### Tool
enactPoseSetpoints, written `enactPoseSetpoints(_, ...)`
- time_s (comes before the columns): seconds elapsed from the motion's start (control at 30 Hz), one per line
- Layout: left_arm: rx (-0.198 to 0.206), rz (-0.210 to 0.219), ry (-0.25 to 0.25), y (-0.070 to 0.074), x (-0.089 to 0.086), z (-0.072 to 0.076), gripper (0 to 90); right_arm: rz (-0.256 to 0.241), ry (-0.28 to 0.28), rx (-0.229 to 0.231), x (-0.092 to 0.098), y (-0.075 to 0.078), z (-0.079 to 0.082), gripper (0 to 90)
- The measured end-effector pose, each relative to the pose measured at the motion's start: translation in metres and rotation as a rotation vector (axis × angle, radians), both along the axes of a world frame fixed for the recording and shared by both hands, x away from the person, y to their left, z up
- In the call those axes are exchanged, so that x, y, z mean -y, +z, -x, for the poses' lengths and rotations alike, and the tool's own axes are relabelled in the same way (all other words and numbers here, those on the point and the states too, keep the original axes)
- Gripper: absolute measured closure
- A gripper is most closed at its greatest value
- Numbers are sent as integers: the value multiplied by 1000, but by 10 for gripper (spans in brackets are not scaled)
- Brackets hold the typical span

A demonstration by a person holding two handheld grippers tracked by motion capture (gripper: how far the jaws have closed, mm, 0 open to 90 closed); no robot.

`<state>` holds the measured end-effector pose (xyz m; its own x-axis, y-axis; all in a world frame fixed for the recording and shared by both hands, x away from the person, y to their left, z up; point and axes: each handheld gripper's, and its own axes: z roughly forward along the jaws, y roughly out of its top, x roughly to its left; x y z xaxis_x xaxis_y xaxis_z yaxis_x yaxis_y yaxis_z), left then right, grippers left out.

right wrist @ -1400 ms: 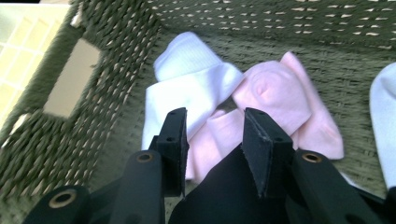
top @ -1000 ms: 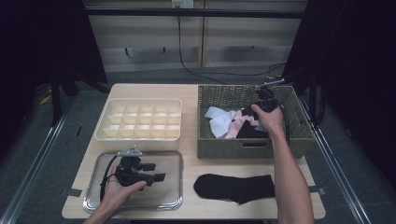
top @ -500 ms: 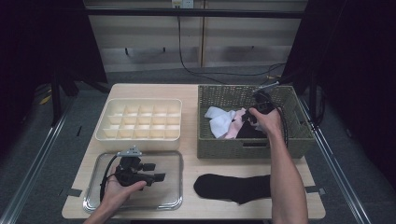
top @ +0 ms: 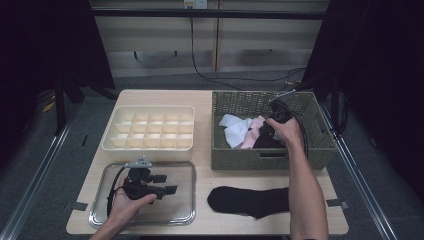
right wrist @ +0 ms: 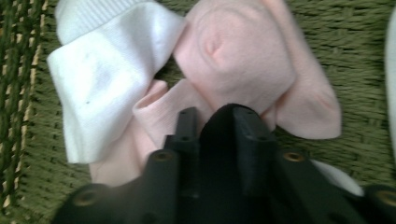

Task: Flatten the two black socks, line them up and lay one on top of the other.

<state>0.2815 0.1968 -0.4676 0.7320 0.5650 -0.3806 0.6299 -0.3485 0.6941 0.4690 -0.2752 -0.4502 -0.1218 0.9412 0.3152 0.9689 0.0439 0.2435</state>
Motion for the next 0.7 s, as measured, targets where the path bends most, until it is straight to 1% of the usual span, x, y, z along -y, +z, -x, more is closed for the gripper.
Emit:
enactPoseSetpoints(0.03, -1, 1, 2, 0, 0, 0, 324, -5, -2, 14, 1, 2, 0, 806)
enactPoseSetpoints(0.07, -1, 1, 2, 0, 0, 0, 324, -5, -2, 14, 1, 2, 0, 806)
enactPoseSetpoints(0.1, 5, -5, 9, 0, -1, 0, 326, -22, -11, 32, 2, 5, 1, 828)
enactPoseSetpoints(0.13, 5, -5, 9, 0, -1, 0, 331, -22, -11, 32, 2, 5, 1, 828)
enactPoseSetpoints(0.17, 11, -2, 12, 1, -1, 0, 333, -47, -18, 60, 3, 9, 2, 852)
enactPoseSetpoints(0.2, 11, -2, 12, 1, -1, 0, 333, -47, -18, 60, 3, 9, 2, 852)
enactPoseSetpoints(0.23, 11, 1, 10, 1, -1, 0, 333, -51, -25, 74, 3, 12, 3, 858)
enactPoseSetpoints(0.27, 10, 0, 12, 1, -1, 0, 332, -59, -25, 96, 4, 14, 4, 862)
enactPoseSetpoints(0.3, 9, -1, 13, 0, -1, 0, 332, -97, -39, 133, 7, 20, 7, 866)
enactPoseSetpoints(0.33, 9, -1, 13, 0, -1, 0, 332, -97, -39, 133, 7, 20, 7, 866)
enactPoseSetpoints(0.37, 9, 0, 13, 1, -1, -1, 332, -107, -40, 149, 8, 23, 8, 868)
enactPoseSetpoints(0.4, 9, 1, 12, 1, -1, -1, 331, -120, -40, 179, 10, 30, 11, 869)
enactPoseSetpoints(0.43, 9, 3, 14, 1, -1, -1, 331, -123, -46, 193, 9, 33, 12, 870)
enactPoseSetpoints(0.47, 9, 3, 14, 1, -1, -1, 331, -123, -46, 193, 9, 33, 12, 870)
enactPoseSetpoints(0.5, 11, 1, 13, 1, -1, -1, 331, -131, -39, 226, 11, 38, 16, 871)
enactPoseSetpoints(0.57, 11, 1, 13, 1, -1, 0, 331, -139, -36, 250, 11, 43, 21, 871)
enactPoseSetpoints(0.6, 11, 1, 13, 1, -1, 0, 331, -139, -36, 250, 11, 43, 21, 871)
enactPoseSetpoints(0.63, 10, -4, 10, 0, 0, -1, 330, -158, -28, 268, 12, 46, 25, 871)
enactPoseSetpoints(0.67, 10, -4, 10, 0, 0, -1, 331, -158, -28, 268, 12, 46, 25, 871)
enactPoseSetpoints(0.7, 9, -7, 12, 0, 1, 0, 332, -173, -27, 284, 13, 50, 29, 871)
